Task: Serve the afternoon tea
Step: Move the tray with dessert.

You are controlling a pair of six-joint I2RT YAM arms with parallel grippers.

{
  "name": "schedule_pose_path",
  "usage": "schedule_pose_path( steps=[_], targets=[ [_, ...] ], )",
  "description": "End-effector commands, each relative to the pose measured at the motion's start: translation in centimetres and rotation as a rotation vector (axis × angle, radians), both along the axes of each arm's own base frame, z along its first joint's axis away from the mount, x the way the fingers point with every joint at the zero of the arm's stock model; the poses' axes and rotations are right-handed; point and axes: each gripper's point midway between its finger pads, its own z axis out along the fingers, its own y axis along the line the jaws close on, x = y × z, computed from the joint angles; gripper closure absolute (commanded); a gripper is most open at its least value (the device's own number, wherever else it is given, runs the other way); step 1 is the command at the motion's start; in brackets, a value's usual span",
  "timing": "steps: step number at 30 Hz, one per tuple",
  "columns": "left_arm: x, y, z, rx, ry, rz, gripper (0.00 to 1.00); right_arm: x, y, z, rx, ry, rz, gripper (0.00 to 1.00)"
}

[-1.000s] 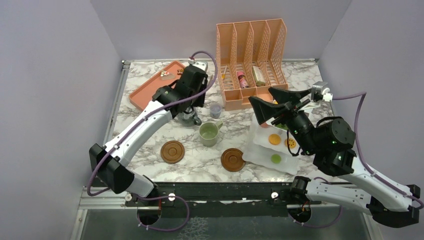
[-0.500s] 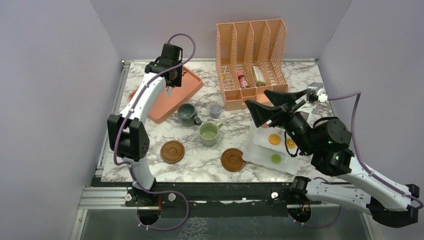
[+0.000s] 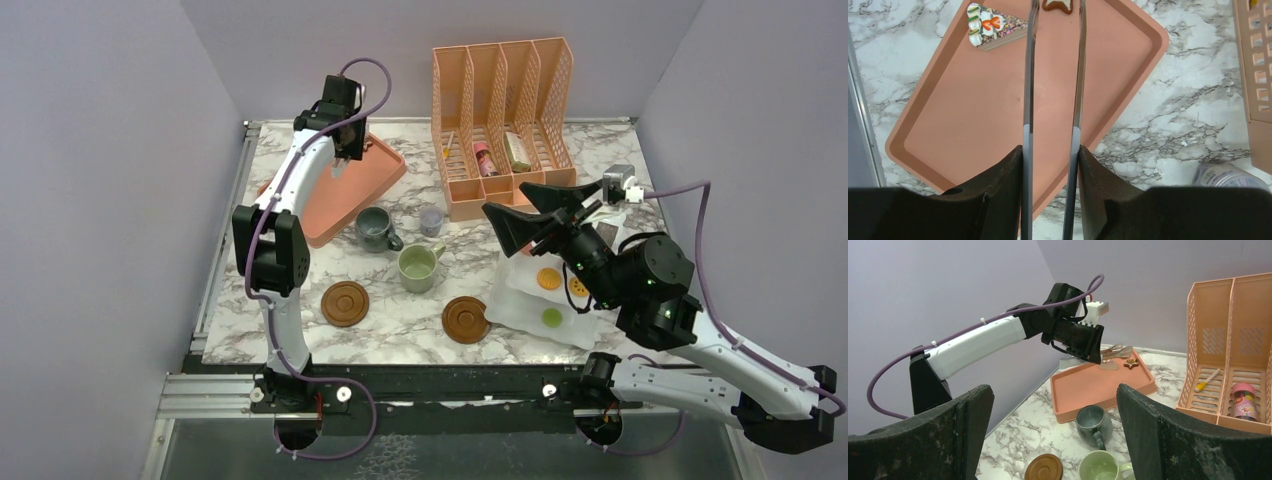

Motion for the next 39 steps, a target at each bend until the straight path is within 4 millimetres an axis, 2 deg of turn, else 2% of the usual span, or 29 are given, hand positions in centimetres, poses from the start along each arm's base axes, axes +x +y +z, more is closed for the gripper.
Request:
schedule_pose_path(
  steps=[1, 6, 15, 33, 39],
  targets=[
    [1.6, 0.5, 1.0, -0.024, -0.044, -0.022, 0.59, -0.4, 0.2, 0.7, 0.011, -0.018, 0.021, 0.02],
    [2.1, 0.0, -0.8, -0.037, -0.013, -0.038, 0.59, -0.3, 0.4, 0.6, 0.009, -0.018, 0.020, 0.02],
    [2.8, 0.5, -3.1, 0.005, 0.019, -0.039, 0.58, -0.2, 0.3, 0.7, 0.005, -0.027, 0.011, 0.02],
    [3.9, 1.6, -2.1, 0.053, -0.019, 0.007, 0.55, 0.1, 0.1, 0.4, -0.002, -0.032, -0.011, 0.01],
    [4.4, 1.7, -2.9, 0.065, -0.009, 0.001, 0.55, 0.2, -0.1, 0.6, 0.002, -0.038, -0.021, 0.01]
  ],
)
